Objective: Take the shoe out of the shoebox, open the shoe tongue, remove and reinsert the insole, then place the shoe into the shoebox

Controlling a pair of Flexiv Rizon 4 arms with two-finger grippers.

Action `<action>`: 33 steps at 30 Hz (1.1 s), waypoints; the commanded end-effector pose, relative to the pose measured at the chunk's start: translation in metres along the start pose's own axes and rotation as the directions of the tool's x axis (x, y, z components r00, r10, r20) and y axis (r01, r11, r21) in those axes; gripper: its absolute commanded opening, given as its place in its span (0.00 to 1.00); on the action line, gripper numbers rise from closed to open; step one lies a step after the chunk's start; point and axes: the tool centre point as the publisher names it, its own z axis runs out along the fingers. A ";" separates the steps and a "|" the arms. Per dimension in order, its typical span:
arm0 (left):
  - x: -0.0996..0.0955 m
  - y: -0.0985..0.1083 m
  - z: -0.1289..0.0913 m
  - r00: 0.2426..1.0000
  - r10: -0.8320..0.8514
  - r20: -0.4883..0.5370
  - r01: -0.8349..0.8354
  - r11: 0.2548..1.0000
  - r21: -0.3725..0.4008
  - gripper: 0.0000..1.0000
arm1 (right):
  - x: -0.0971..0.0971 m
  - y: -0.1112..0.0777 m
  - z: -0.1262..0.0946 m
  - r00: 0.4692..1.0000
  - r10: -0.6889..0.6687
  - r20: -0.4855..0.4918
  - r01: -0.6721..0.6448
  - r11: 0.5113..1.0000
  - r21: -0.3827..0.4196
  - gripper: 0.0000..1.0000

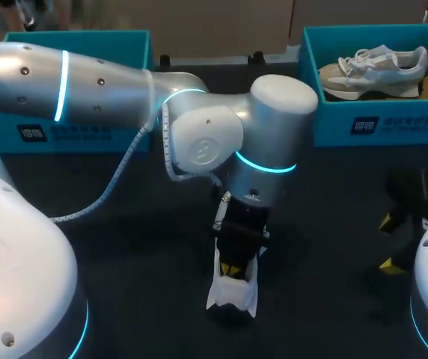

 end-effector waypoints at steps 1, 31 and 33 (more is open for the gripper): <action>0.005 -0.005 -0.018 1.000 0.004 0.010 -0.004 1.000 -0.012 0.00 | 0.002 -0.001 0.001 1.000 0.000 0.005 0.000 1.000 0.001 1.00; 0.015 -0.021 -0.026 0.999 0.015 0.045 -0.015 1.000 -0.004 0.00 | 0.002 -0.001 0.001 1.000 0.000 0.005 0.000 1.000 0.001 1.00; 0.015 -0.021 -0.026 0.999 0.015 0.045 -0.015 1.000 -0.004 0.00 | 0.002 -0.001 0.001 1.000 0.000 0.005 0.000 1.000 0.001 1.00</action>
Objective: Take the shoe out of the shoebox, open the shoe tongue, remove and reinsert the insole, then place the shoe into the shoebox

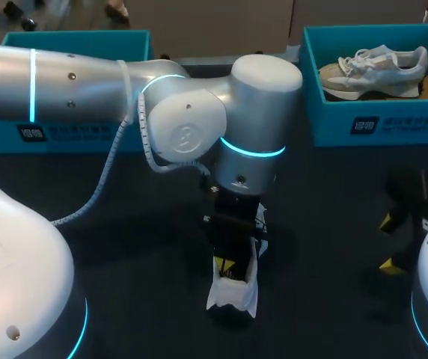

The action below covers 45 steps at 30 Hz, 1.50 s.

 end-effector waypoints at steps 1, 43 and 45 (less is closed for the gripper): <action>0.002 -0.001 0.000 1.000 0.001 0.002 -0.001 1.000 -0.004 0.00 | 0.002 0.000 0.000 1.000 0.001 0.004 -0.001 1.000 0.002 1.00; -0.008 0.029 0.004 0.956 -0.092 0.279 0.143 0.975 -0.171 0.00 | 0.002 0.000 0.000 1.000 0.001 0.004 -0.001 1.000 0.002 1.00; -0.011 0.027 -0.003 0.963 -0.094 0.253 0.134 0.980 -0.146 0.00 | 0.002 0.000 0.000 1.000 0.001 0.004 -0.001 1.000 0.002 1.00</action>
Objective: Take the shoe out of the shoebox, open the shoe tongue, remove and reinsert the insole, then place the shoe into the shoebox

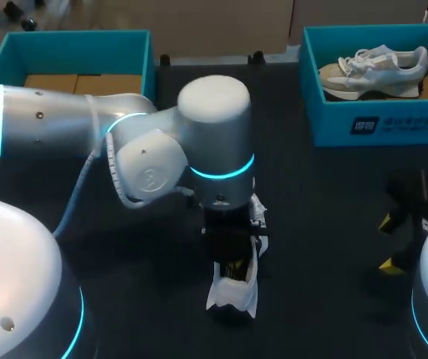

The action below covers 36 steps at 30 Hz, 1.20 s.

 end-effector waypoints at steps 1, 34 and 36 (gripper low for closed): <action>0.002 -0.004 -0.019 0.999 0.026 -0.022 -0.025 0.999 0.044 0.00 | 0.002 -0.001 0.000 1.000 0.001 0.004 -0.001 1.000 0.001 1.00; 0.001 -0.022 0.022 0.999 0.039 0.019 -0.040 0.997 0.067 0.00 | 0.002 -0.001 0.000 1.000 0.001 0.004 -0.001 1.000 0.001 1.00; 0.001 -0.023 0.012 0.999 0.048 0.026 -0.049 0.998 0.048 0.00 | 0.002 -0.001 0.000 1.000 0.001 0.004 -0.001 1.000 0.001 1.00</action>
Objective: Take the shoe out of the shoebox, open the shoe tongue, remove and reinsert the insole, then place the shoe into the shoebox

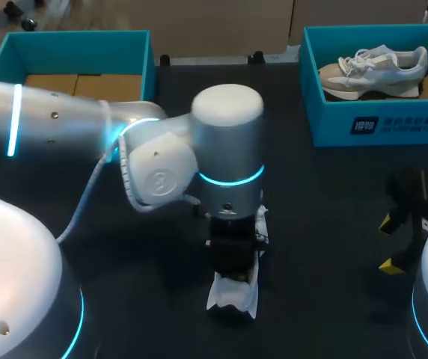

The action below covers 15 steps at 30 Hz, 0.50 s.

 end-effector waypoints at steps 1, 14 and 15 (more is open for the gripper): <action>0.006 0.001 -0.011 0.999 0.008 0.050 -0.007 0.999 -0.031 0.00 | 0.002 -0.001 0.000 1.000 0.001 0.004 -0.001 1.000 0.001 1.00; -0.011 0.002 -0.039 0.999 0.023 0.027 -0.016 0.973 -0.232 0.00 | 0.002 -0.001 0.000 1.000 0.001 0.004 -0.001 1.000 0.001 1.00; -0.011 0.002 -0.039 0.999 0.024 0.024 -0.018 0.970 -0.241 0.00 | 0.002 -0.001 0.000 1.000 0.001 0.004 -0.001 1.000 0.001 1.00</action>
